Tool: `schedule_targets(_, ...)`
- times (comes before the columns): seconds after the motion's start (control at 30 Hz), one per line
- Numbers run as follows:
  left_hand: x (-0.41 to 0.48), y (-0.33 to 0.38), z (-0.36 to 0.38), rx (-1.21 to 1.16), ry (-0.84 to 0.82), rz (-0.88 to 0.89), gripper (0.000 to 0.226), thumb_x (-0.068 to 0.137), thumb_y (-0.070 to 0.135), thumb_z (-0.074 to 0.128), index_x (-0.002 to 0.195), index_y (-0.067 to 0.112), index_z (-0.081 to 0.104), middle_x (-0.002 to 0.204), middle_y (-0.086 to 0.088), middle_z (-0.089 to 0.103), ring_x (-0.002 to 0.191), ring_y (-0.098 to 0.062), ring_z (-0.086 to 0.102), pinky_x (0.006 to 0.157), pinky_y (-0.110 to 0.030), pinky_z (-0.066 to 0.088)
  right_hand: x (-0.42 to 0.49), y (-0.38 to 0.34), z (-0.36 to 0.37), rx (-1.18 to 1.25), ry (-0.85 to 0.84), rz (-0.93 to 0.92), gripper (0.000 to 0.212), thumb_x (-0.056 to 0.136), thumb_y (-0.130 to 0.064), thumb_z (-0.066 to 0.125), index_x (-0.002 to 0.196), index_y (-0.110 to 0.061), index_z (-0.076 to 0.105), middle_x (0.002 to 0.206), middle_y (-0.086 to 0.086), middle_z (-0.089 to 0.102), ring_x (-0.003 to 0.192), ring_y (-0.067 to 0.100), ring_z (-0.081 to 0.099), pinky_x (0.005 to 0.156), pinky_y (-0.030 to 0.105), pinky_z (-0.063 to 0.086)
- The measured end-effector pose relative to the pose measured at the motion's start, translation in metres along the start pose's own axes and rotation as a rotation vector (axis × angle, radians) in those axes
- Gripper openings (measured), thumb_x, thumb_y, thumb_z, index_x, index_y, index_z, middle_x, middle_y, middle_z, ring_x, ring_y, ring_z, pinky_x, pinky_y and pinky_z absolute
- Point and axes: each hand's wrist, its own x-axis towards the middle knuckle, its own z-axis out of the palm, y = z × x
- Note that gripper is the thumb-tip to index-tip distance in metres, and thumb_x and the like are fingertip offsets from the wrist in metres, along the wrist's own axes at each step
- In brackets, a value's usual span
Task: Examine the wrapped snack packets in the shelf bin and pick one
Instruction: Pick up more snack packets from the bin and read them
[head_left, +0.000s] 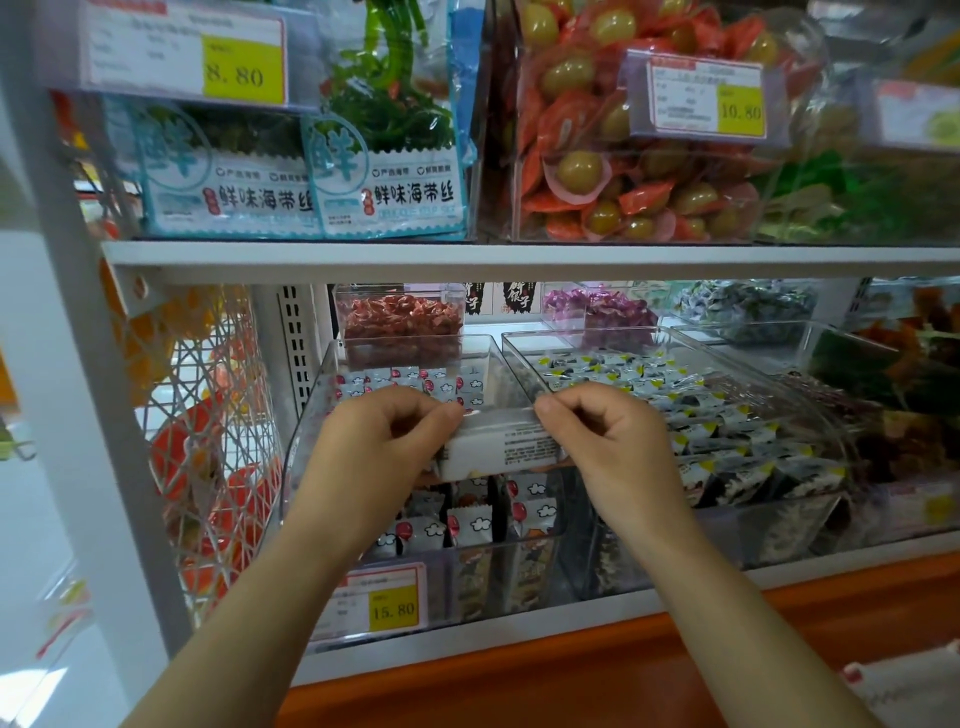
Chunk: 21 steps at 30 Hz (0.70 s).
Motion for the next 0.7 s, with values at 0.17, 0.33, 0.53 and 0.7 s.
schedule_targets(0.17,0.001,-0.001,-0.002,-0.024,-0.012,-0.011,0.022,0.087,0.025,0.061,0.068,0.018,0.07,0.058,0.006,0.065,0.047,-0.001,0.054,0.045,-0.009,0.042,0.0,0.0,0.001,0.024,0.004,0.017,0.019,0.089,-0.016,0.06,0.073,-0.008,0.069,0.064,0.007,0.062,0.059,0.014,0.054,0.056,0.025,0.042)
schedule_targets(0.33,0.002,0.0,-0.011,-0.22,-0.155,-0.111,0.01,0.082,0.022,0.063,0.082,0.024,0.073,0.079,0.009,0.073,0.072,-0.007,0.068,0.061,-0.012,0.052,0.001,0.0,0.0,0.043,0.061,0.056,0.019,0.088,-0.017,0.061,0.071,-0.013,0.068,0.064,0.007,0.063,0.059,0.013,0.055,0.054,0.021,0.042)
schedule_targets(0.53,0.001,0.004,-0.02,-0.306,-0.264,-0.169,0.022,0.081,0.008,0.064,0.099,0.017,0.071,0.087,0.002,0.075,0.08,-0.011,0.071,0.066,-0.01,0.051,0.001,0.001,-0.003,0.083,0.083,0.066,0.018,0.087,-0.016,0.062,0.07,-0.013,0.069,0.062,0.006,0.061,0.058,0.009,0.052,0.055,0.018,0.042)
schedule_targets(0.7,0.001,0.005,-0.026,-0.24,-0.278,-0.142,0.017,0.085,0.01,0.06,0.092,0.016,0.074,0.088,0.007,0.075,0.077,-0.009,0.071,0.063,-0.01,0.051,0.001,0.001,-0.002,0.089,0.055,0.06,0.017,0.087,-0.016,0.062,0.072,-0.018,0.07,0.065,0.001,0.064,0.062,0.009,0.057,0.058,0.02,0.045)
